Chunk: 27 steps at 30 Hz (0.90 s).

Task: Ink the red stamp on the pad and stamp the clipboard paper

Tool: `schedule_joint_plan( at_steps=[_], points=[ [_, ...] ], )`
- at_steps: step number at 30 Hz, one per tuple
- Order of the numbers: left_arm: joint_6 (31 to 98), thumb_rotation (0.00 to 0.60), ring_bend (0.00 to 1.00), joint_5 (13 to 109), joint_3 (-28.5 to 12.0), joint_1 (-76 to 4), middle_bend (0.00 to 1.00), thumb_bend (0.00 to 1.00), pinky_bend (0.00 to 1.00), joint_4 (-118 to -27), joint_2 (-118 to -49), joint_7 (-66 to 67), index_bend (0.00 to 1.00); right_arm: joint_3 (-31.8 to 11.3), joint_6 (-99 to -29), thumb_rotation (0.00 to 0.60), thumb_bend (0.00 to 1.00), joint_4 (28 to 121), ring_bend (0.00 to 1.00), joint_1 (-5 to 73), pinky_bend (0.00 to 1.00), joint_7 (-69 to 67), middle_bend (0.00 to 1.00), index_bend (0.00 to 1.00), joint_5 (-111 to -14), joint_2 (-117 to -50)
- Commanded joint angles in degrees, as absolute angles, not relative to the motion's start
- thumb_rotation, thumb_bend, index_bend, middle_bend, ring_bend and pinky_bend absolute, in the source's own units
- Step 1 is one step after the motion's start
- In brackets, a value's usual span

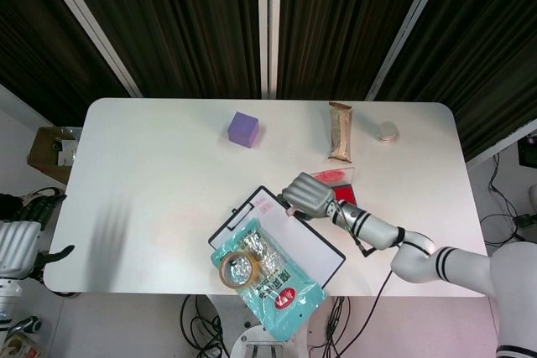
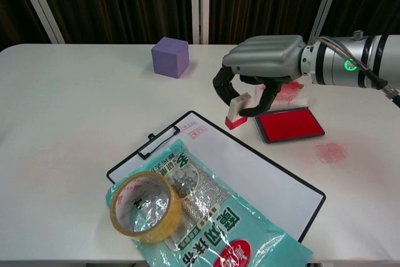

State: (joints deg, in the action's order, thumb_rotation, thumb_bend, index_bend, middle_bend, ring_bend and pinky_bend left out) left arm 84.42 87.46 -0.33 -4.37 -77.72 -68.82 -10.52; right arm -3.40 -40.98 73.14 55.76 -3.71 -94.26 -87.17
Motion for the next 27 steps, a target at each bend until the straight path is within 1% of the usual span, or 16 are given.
schedule_joint_plan(
  at_steps=[1,11,19,27],
  points=[
    [84.4,0.600,0.13,87.4,-0.3,-4.3,0.16,0.00,0.24,-77.6,-68.8,-10.7,0.15,-3.2,-39.5,0.600,0.48,70.7,0.89,57.1,1.00,-5.3,0.86,1.00,-94.0,-89.5],
    [84.0,0.600,0.13,87.0,-0.2,-4.2,0.16,0.00,0.24,-76.0,-69.2,-12.1,0.15,-2.2,-38.4,0.600,0.48,65.6,0.89,59.4,1.00,-8.9,0.85,1.00,-93.5,-93.8],
    [83.9,0.600,0.13,87.0,-0.3,-4.2,0.16,0.00,0.24,-75.4,-69.0,-12.4,0.15,-2.9,-35.9,0.600,0.48,63.3,0.89,62.5,1.00,-11.8,0.85,1.00,-92.5,-95.4],
    [83.6,0.600,0.13,87.3,-0.3,-4.6,0.16,0.00,0.24,-75.2,-69.1,-12.6,0.15,-2.3,-33.9,0.600,0.48,61.5,0.89,65.0,1.00,-12.8,0.85,1.00,-92.6,-96.9]
  ],
)
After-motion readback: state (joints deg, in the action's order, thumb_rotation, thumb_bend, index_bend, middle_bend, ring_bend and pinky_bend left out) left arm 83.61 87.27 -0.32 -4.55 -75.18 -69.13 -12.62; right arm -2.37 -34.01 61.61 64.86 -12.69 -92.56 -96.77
